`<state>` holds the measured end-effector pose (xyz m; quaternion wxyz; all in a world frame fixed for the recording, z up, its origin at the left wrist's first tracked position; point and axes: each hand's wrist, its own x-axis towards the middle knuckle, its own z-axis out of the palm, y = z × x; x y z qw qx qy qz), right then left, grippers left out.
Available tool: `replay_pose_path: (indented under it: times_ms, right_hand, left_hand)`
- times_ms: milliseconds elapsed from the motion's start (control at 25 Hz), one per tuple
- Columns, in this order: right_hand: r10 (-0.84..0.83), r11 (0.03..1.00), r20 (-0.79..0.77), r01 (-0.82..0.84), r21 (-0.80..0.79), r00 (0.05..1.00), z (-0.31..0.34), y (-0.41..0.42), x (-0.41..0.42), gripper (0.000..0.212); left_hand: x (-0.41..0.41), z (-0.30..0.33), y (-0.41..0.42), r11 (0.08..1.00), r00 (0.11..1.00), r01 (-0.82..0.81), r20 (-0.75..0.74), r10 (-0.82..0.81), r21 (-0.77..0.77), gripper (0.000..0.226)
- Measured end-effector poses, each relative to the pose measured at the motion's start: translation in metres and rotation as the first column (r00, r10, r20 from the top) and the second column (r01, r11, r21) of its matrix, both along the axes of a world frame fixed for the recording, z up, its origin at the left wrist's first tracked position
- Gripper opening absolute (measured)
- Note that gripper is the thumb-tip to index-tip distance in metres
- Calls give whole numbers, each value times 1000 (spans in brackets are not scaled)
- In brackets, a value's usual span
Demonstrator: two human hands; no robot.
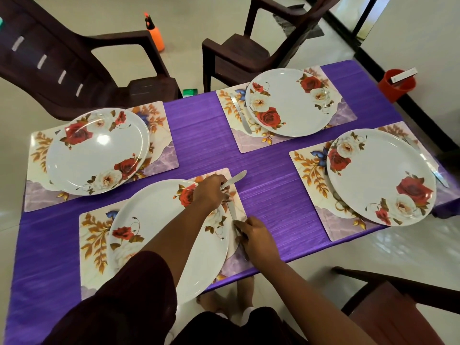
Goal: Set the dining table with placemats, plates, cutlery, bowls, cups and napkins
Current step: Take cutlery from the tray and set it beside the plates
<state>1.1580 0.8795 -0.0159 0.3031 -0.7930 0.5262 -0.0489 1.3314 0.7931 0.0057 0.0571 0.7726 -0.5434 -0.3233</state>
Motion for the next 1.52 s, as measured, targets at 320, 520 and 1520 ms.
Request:
replay_pose_path:
  times_ms: [320,520,1520]
  right_hand:
    - [-303,953,315,297,67,899,21,-31,-2,17]
    - [-422,901,514,283,329,747,54,-83,65,25]
    - [-286,882,589,-33,470,756,70,165,539,20]
  left_hand:
    - [1,34,38,850,676,-526,-594,435,23,29]
    - [20,51,90,784,540,-619,-696,472,51,13]
    - [419,89,432,150,-52,-980,-889,455,134,24]
